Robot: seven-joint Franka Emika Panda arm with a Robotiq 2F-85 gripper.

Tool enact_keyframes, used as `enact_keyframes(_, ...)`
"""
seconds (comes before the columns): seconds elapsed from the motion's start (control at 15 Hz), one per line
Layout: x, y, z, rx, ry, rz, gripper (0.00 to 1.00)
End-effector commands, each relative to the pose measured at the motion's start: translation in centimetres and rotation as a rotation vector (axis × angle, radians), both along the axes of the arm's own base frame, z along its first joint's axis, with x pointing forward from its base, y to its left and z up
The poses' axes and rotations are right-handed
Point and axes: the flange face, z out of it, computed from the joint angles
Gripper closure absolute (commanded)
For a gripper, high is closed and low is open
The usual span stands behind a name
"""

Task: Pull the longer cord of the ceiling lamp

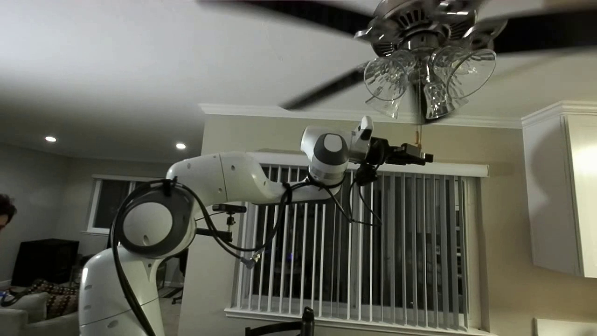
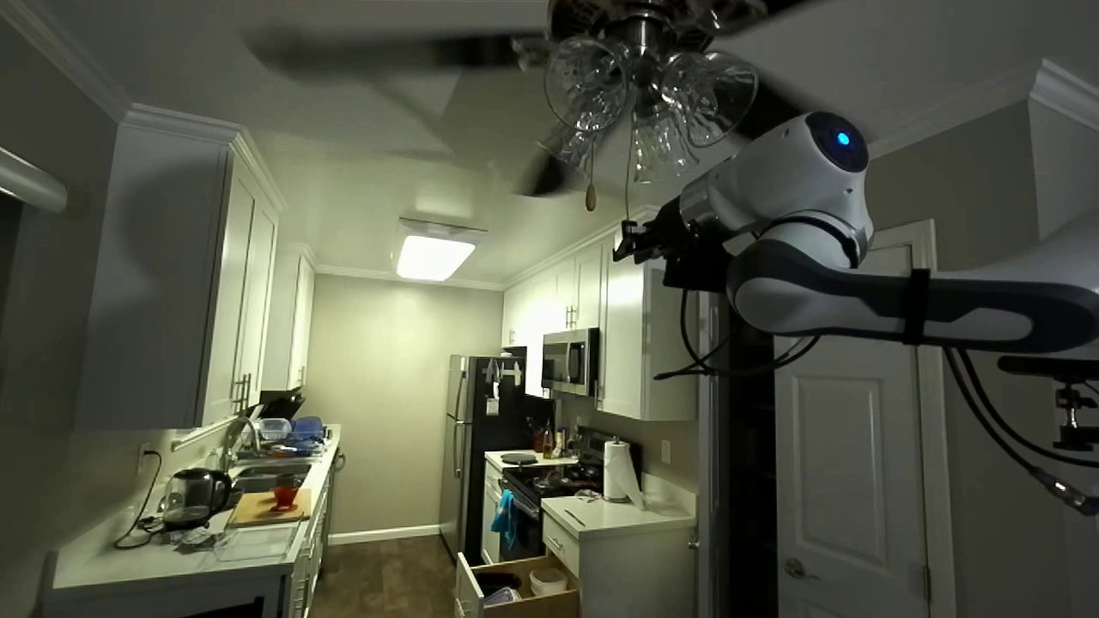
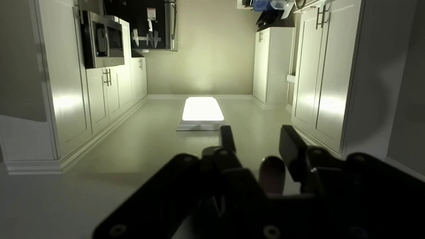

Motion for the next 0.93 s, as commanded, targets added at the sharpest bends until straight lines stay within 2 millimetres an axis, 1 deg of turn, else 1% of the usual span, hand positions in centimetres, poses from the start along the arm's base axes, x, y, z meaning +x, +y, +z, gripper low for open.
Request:
enact_keyframes(0.0, -0.4, -0.4, -1.4, 0.002, 0.041, -0.001, 0.29)
enact_keyframes(0.27, -0.5, -0.2, -3.0, 0.016, 0.082, 0.025, 0.03)
enact_keyframes(0.33, -0.5, 0.0, -3.5, 0.014, 0.092, 0.029, 0.01)
enact_keyframes(0.4, 0.2, -0.1, -2.6, 0.021, 0.065, 0.028, 0.15)
enact_keyframes(0.53, 0.2, 0.2, -3.2, 0.02, 0.076, 0.035, 0.01)
enact_keyframes(0.87, 0.1, 0.2, -3.2, 0.02, 0.076, 0.034, 0.0)
